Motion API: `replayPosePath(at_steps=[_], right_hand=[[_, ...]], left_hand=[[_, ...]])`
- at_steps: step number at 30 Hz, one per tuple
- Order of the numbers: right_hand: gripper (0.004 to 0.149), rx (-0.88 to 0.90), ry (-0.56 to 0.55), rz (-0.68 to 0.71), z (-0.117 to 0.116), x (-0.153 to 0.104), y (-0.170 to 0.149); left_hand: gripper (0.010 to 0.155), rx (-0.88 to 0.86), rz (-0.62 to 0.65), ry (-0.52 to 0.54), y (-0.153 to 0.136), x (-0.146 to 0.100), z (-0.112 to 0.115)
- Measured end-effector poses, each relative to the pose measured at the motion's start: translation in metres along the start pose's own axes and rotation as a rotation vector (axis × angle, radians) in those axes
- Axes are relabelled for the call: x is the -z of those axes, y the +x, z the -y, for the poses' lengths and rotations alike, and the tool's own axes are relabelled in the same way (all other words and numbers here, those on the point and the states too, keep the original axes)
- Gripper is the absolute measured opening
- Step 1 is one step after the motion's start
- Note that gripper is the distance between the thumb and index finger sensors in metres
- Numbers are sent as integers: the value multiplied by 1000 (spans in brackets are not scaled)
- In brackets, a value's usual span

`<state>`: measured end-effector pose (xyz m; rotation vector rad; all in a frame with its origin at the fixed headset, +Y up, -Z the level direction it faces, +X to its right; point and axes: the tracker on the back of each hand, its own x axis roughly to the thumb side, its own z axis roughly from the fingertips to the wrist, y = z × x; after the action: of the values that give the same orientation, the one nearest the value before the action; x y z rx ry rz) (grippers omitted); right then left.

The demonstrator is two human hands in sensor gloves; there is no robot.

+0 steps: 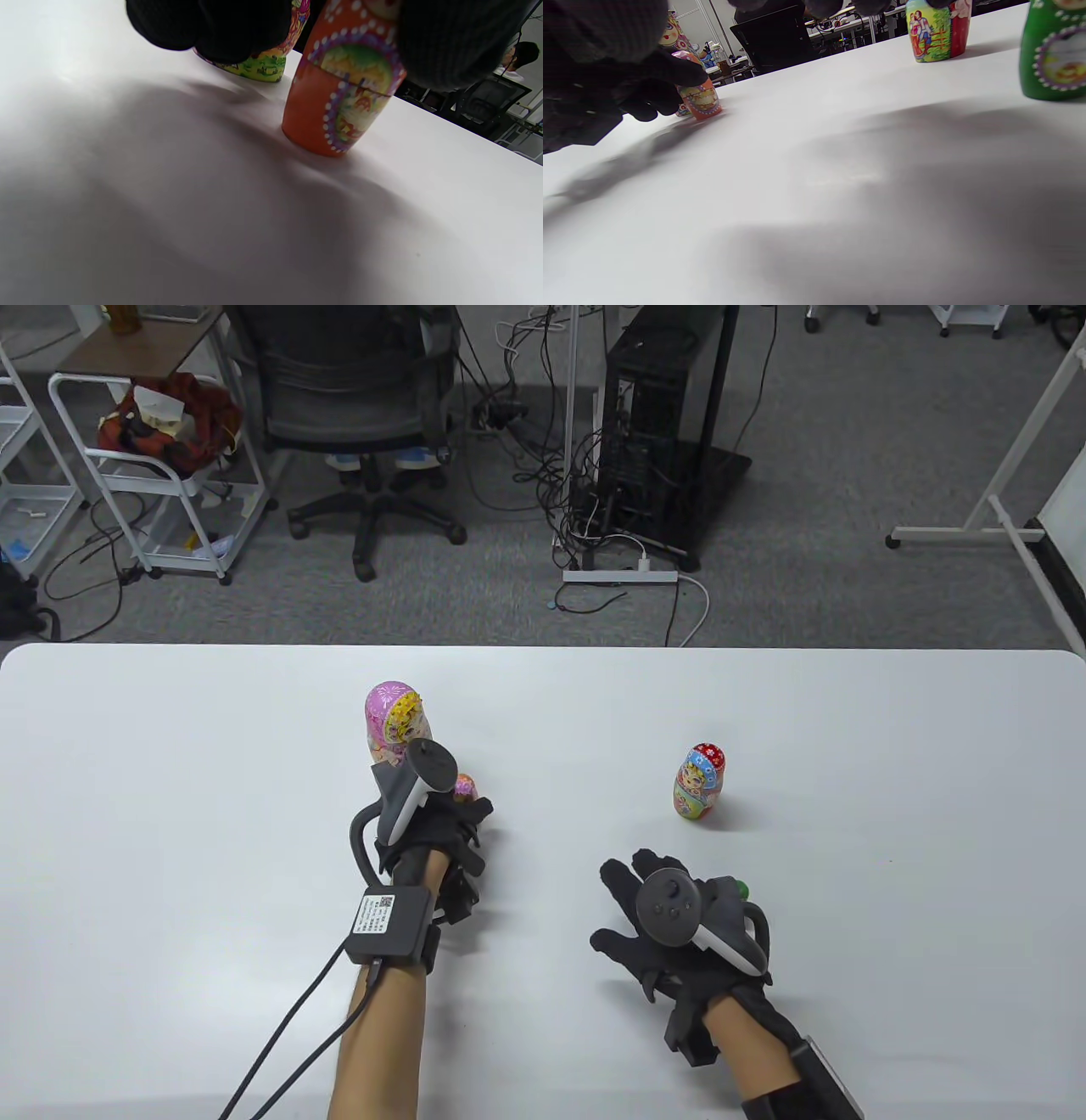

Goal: Nest individual Russian dolls into a nested set

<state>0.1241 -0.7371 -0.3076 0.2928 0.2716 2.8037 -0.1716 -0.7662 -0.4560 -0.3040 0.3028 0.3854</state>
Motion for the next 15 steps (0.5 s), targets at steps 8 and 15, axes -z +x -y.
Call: replayPosePath(at_steps=[8,15], right_hand=[[74,-2,11,-5,-4,0,-1],[72,-23,-25,47,-5,-5,9]], left_hand=[[79,-35,45,-39,-3,-11,14],[77,68,262,-65,4,-58,25]])
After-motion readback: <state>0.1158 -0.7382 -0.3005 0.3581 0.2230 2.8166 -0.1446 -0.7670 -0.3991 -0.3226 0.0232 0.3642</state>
